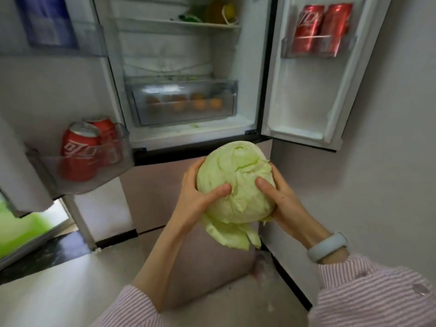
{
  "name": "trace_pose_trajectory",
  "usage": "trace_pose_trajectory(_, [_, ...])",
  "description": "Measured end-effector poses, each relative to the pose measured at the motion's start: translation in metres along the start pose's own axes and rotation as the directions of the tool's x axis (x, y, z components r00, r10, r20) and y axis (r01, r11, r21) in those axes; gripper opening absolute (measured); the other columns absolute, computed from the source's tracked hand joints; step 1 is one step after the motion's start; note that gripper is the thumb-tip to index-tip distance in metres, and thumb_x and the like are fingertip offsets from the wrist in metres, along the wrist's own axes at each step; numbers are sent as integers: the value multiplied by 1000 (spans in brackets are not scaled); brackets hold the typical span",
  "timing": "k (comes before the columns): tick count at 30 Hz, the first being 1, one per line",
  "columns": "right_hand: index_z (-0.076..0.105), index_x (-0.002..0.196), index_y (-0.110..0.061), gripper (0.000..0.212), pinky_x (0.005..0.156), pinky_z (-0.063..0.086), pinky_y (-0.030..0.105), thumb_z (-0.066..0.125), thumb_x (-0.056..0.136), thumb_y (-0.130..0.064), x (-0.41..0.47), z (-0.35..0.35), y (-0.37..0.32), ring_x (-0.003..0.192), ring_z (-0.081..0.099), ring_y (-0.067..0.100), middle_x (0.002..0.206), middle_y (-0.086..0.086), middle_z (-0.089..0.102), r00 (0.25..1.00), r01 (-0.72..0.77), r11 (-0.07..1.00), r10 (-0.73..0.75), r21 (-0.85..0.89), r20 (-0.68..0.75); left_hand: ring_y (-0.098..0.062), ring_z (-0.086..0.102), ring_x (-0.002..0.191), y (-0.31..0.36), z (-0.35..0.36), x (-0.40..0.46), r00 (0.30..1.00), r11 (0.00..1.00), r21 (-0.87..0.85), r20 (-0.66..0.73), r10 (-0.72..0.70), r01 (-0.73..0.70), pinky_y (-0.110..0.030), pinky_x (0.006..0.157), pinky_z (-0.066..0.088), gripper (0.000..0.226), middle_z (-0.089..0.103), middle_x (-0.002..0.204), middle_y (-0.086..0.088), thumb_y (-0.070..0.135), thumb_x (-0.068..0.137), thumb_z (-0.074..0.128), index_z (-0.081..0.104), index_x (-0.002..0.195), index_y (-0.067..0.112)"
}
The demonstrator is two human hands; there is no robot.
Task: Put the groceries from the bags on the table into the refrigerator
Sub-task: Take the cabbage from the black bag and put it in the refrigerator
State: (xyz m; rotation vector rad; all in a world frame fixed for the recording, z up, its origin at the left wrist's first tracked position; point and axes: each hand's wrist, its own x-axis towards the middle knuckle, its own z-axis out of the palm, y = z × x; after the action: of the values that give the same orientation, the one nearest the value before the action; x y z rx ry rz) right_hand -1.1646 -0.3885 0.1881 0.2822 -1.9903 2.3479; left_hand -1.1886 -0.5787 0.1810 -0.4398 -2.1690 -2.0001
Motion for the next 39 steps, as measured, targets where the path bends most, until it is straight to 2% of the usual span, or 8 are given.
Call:
trace_pose_trajectory(7, [39,134,-32,83,93,49,44,72,62,-57,174,-23,-64,116,56,16,131,-5,54,970,241,968,-238,-76,50,-14,49,118,42,3,164,963,976,26,-157,218,-217,-40,94,48,84,44,133,5,55,44,76,42,120,46])
trace_pose_trajectory(12, [42,132,-31,84,93,50,42,70,59,-62,281,-34,-77,113,56,16,129,-4,54,948,318,948,-318,16,15,-14,51,115,56,5,267,931,962,96,-240,273,-257,-42,94,48,84,47,131,7,57,42,78,44,118,47])
trace_pose_trajectory(17, [47,125,-36,93,93,49,46,67,45,-78,380,-32,-85,113,54,19,130,-2,49,952,303,952,-304,33,34,-13,55,105,63,-5,351,910,965,119,-323,262,-235,-35,86,51,90,50,116,13,57,40,77,42,120,34])
trace_pose_trajectory(21, [39,136,-28,83,97,47,42,72,63,-51,449,-25,-94,116,53,17,132,-2,51,918,333,942,-335,45,214,-12,56,101,59,-23,412,880,968,108,-404,249,-225,-30,80,51,81,53,113,9,51,50,83,44,118,30])
trace_pose_trajectory(24, [34,138,-26,82,96,47,38,69,66,-34,497,-15,-97,117,51,17,130,-2,49,904,369,928,-350,-38,246,-13,59,97,55,-38,458,861,976,91,-460,217,-197,-32,81,52,75,56,113,3,49,57,78,45,121,25])
trace_pose_trajectory(33, [51,127,-26,91,98,47,43,69,50,-72,624,3,-88,110,58,18,122,-1,60,943,328,942,-321,-74,90,-22,57,107,42,-92,559,895,953,279,-384,226,-121,-47,91,49,90,58,121,1,67,52,71,49,128,24])
trace_pose_trajectory(35, [48,129,-26,88,99,45,44,61,58,-76,646,2,-82,112,56,18,127,0,57,957,289,953,-286,-84,52,-22,58,108,39,-97,573,901,952,282,-370,224,-121,-48,90,50,96,59,123,1,70,45,68,52,127,24])
trace_pose_trajectory(39, [43,133,-16,60,100,44,41,42,88,-56,678,-1,-88,114,53,23,130,6,53,984,176,968,-169,-178,52,-22,61,100,31,-102,592,929,973,202,-324,177,-115,-45,71,58,81,63,116,-2,58,56,75,56,125,18])
